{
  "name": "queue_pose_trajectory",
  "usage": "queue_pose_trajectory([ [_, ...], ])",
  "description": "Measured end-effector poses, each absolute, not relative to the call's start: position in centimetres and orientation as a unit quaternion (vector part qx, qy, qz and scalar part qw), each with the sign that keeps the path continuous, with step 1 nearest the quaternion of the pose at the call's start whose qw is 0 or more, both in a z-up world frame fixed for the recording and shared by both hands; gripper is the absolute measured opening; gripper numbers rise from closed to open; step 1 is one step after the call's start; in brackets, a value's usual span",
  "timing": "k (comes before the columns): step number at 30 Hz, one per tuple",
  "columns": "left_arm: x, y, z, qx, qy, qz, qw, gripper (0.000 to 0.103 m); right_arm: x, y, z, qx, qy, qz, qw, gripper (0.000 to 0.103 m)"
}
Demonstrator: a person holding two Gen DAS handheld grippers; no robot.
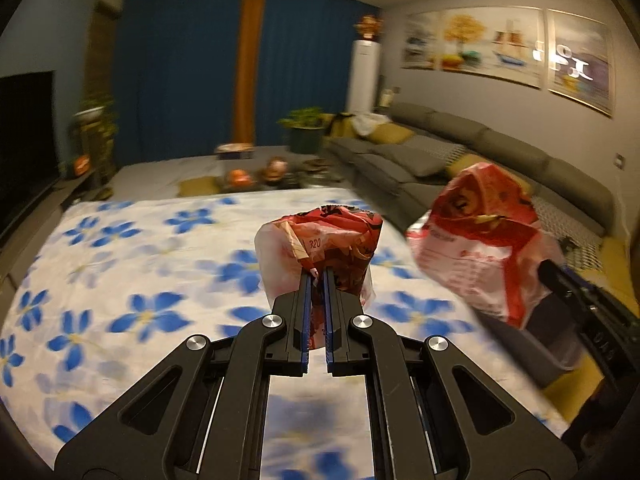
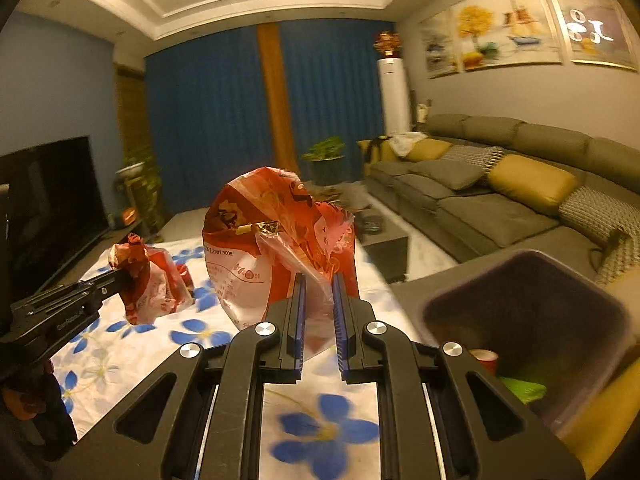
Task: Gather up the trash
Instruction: 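Carry both snack wrappers over the grey bin with both tools, then open both tools to drop the wrappers into the bin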
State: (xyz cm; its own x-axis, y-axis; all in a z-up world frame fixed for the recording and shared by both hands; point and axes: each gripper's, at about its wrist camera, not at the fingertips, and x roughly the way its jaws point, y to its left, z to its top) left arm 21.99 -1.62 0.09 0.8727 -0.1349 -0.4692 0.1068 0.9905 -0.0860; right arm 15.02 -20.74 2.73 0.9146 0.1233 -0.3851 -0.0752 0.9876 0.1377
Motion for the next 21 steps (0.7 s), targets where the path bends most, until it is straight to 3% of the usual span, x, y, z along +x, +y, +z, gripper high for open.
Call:
queue_pose_trajectory([
  [11,23.0,-18.0,-0.4,0.0,0.241,-0.211,0.947,0.005,11.4,-33.1,1.7,0.085,0.18,-0.139,0.97,0.014],
  [21,25.8,-25.1,-3.2,0.011,0.268,-0.279,0.922,0.007,12.0,-36.8,0.0,0.114,0.185,-0.163,0.963,0.019],
])
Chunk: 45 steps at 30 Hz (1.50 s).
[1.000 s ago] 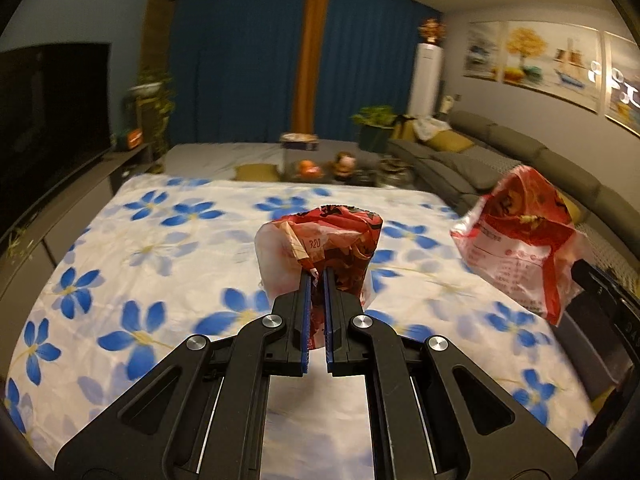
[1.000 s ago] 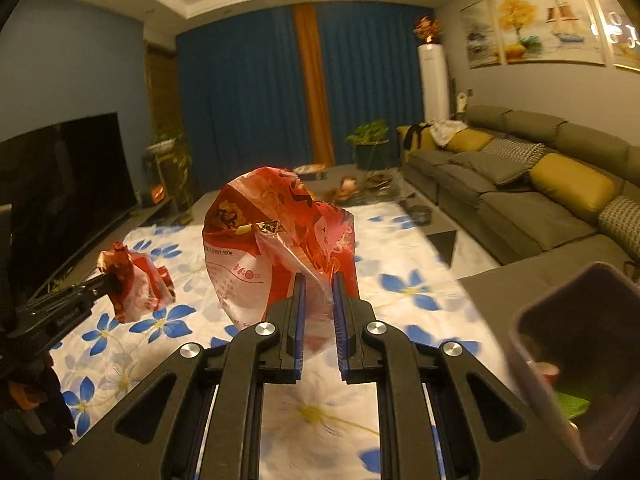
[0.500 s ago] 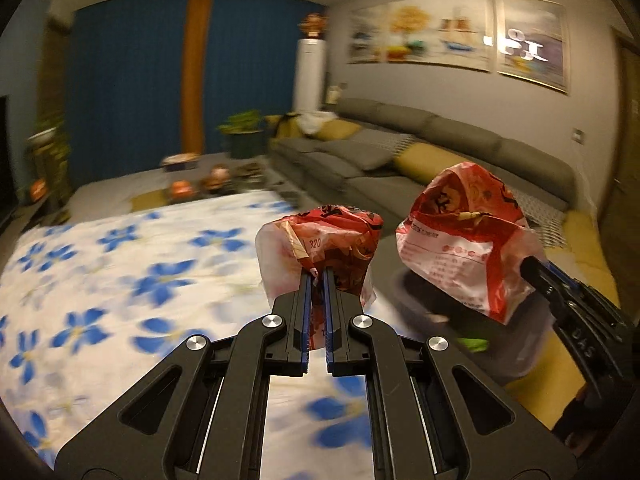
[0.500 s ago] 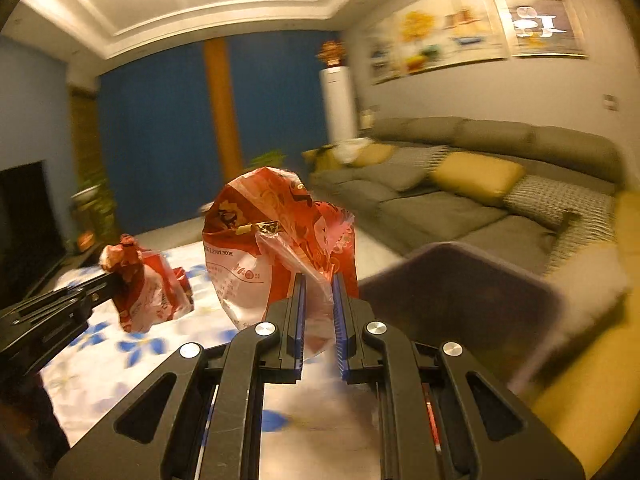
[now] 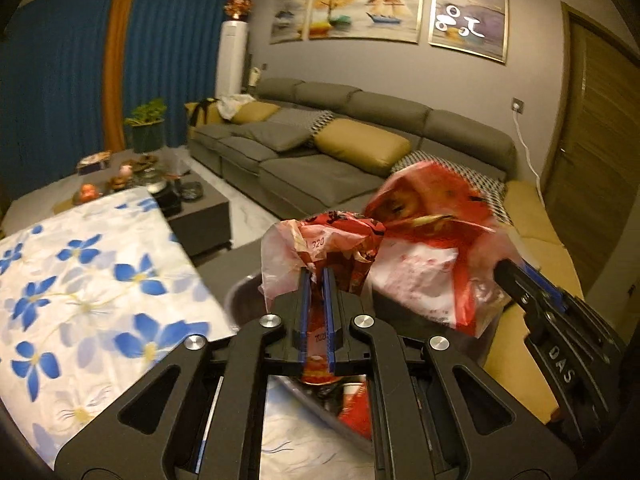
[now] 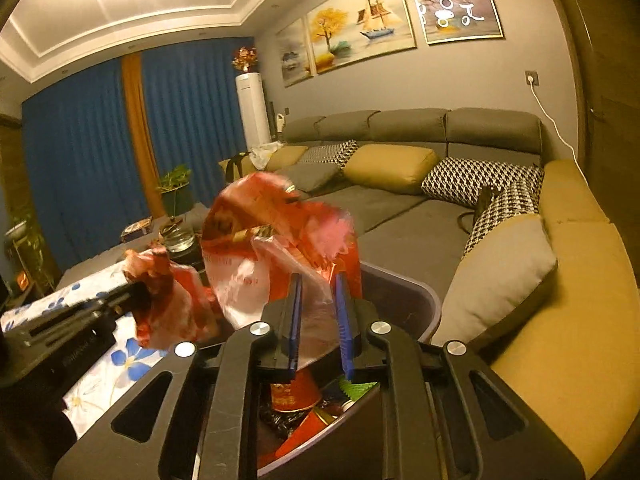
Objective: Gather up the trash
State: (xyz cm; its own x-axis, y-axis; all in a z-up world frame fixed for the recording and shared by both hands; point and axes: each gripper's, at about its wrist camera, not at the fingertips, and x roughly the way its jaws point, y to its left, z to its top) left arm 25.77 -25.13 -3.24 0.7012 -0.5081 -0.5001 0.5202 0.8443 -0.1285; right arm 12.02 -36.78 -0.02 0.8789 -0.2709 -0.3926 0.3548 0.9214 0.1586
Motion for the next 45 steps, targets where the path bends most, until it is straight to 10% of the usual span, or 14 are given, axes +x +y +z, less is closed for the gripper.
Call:
queue_pose_trajectory([
  [10,25.3,-22.7,-3.8,0.008,0.265,-0.234,0.935,0.073,11.7,-36.8,0.4,0.114,0.186,-0.155,0.964,0.053],
  [19,20.1,-16.9,-2.6,0.025,0.243,-0.132,0.961,0.095,8.4,-31.9,1.5,0.057,0.185,-0.124,0.973,0.09],
  [45,6.0,-3.6,-1.2,-0.005,0.225,0.001,0.974,0.097,-2.9,-21.2,3.9,0.008,0.167,-0.065,0.984,0.098],
])
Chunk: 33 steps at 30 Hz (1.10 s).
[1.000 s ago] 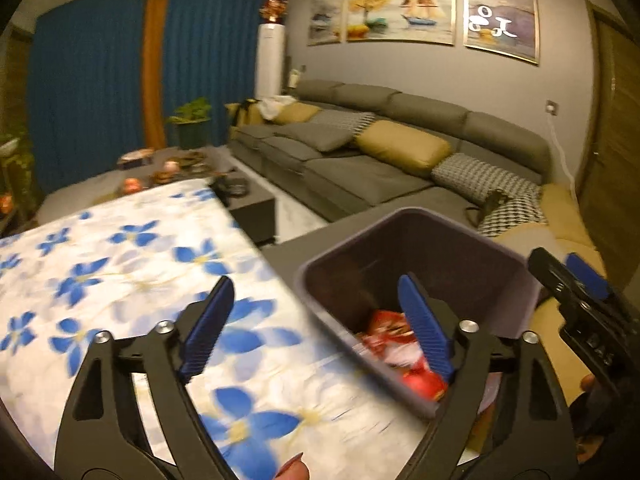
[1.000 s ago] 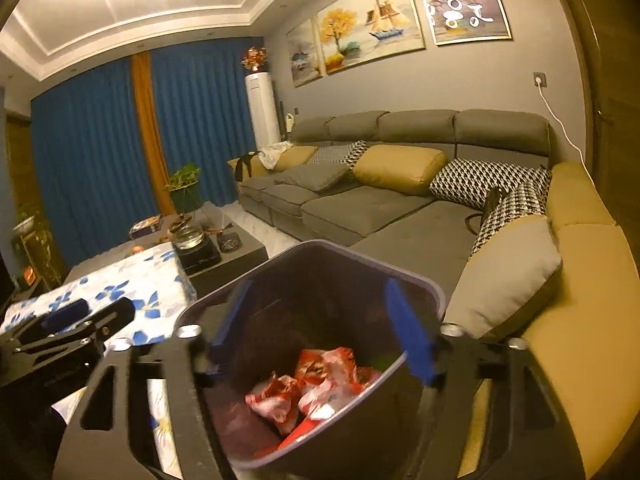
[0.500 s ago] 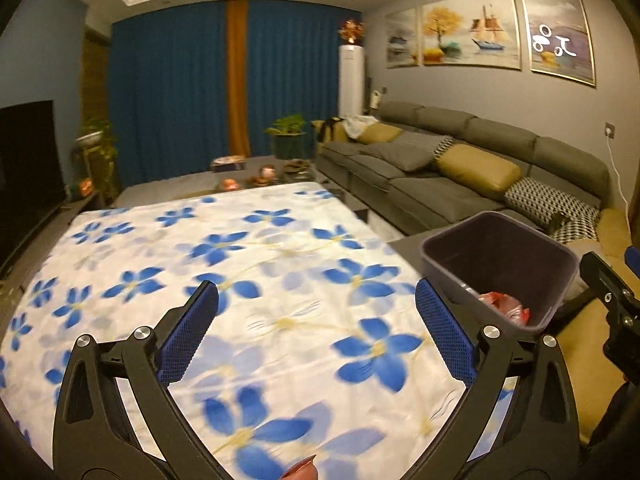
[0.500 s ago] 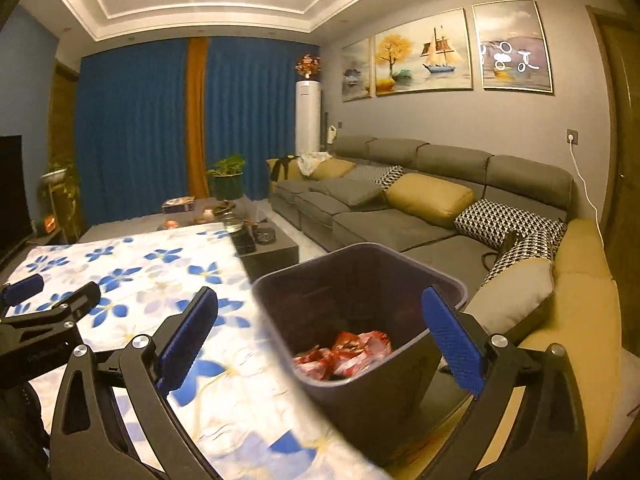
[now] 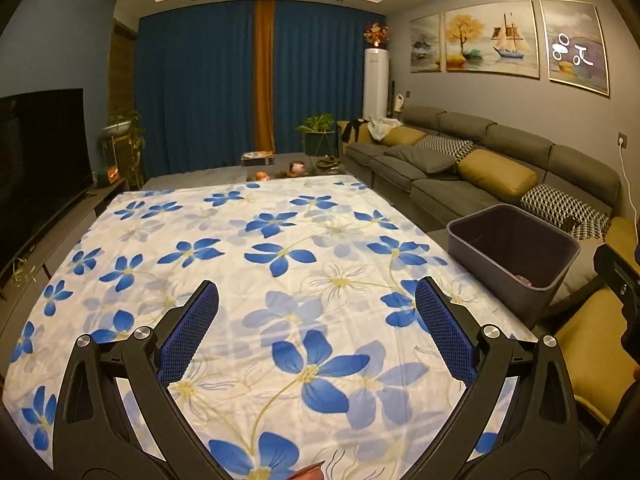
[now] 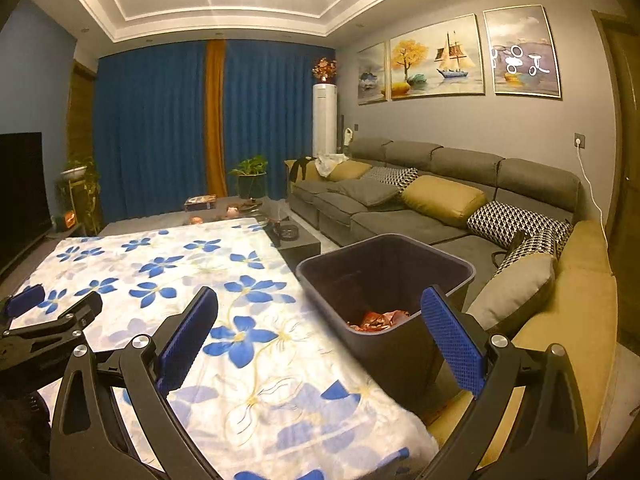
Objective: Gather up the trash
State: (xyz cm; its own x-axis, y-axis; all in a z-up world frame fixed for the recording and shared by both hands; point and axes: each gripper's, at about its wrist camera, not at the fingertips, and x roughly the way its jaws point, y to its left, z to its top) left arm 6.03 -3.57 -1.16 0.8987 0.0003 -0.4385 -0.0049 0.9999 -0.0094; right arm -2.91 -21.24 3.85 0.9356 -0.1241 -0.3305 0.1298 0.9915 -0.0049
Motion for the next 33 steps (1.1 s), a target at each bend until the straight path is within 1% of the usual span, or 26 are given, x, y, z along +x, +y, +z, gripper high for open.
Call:
queue_pose_trajectory([
  [8,4.5,-2.9,-0.6,-0.013,0.216,-0.001,0.976,0.097,-3.7,-20.4,3.9,0.006,0.164,-0.061,0.985,0.098],
  [33,3.7,-3.6,-0.1,-0.015,0.208,-0.01,0.978,0.097,-4.3,-20.3,3.8,0.013,0.16,-0.062,0.985,0.098],
])
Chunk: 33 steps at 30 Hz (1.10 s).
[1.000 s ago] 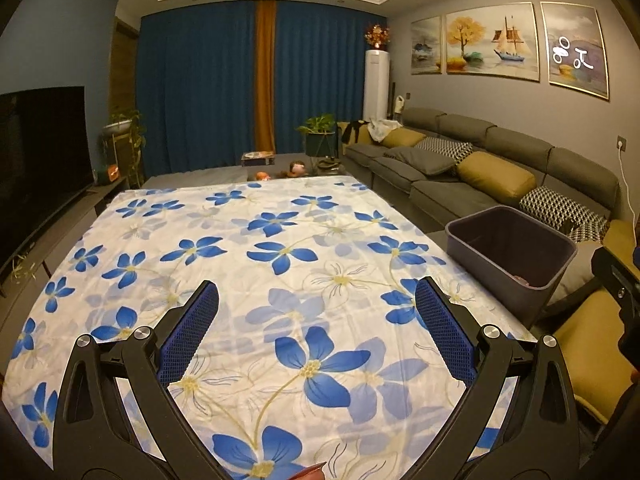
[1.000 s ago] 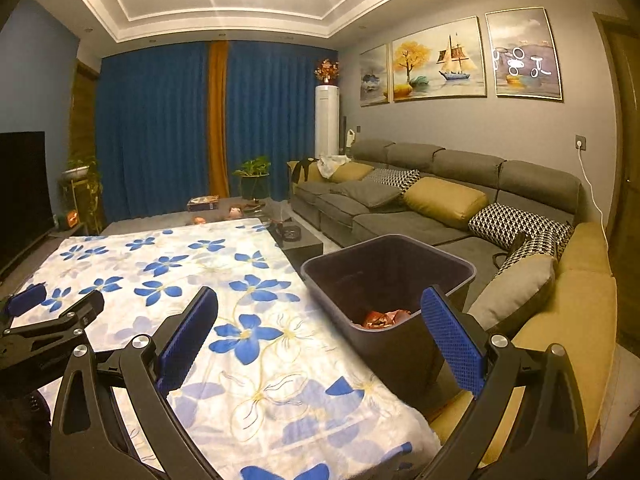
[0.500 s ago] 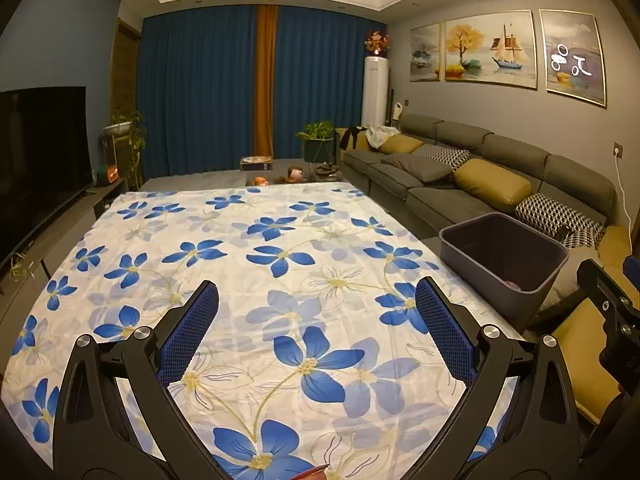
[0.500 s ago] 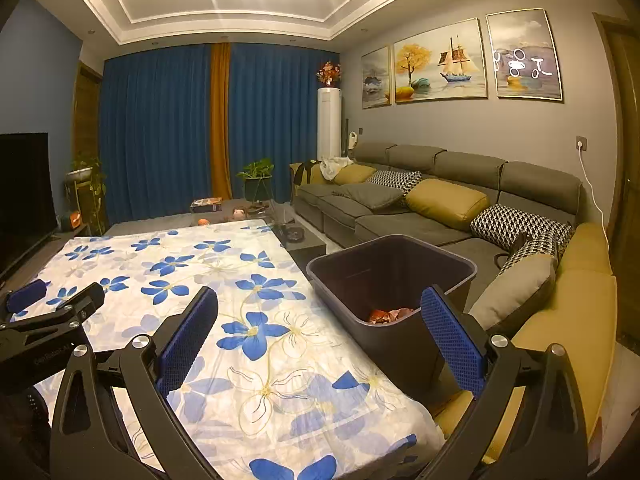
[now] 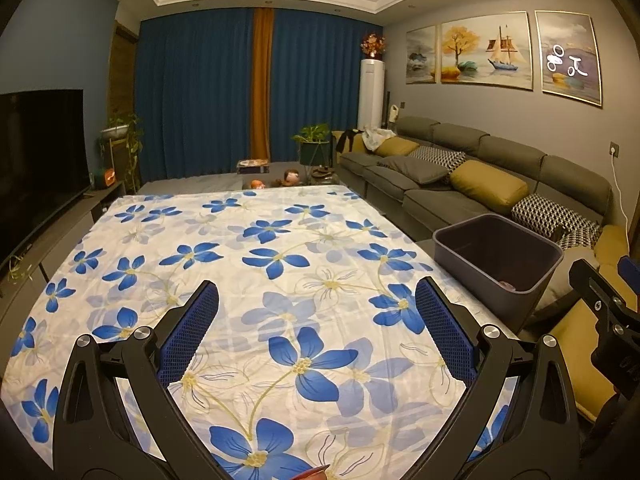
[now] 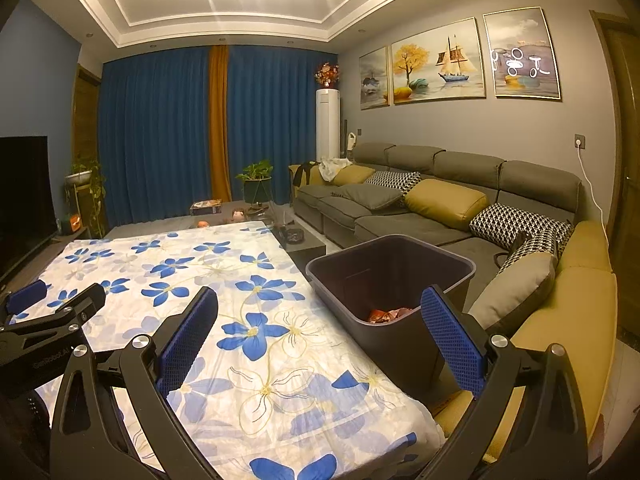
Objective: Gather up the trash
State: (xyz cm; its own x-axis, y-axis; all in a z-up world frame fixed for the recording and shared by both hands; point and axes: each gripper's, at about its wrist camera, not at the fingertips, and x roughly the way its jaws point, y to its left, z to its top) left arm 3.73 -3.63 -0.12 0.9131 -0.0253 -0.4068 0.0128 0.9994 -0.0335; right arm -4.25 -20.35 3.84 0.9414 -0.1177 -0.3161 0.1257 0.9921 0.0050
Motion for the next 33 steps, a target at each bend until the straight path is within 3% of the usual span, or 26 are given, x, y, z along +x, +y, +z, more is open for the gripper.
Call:
queue_pose_trajectory([
  [33,3.44,-3.97,0.09,-0.014,0.205,-0.015,0.979,0.097,-4.25,-20.5,3.85,0.014,0.158,-0.063,0.985,0.098],
])
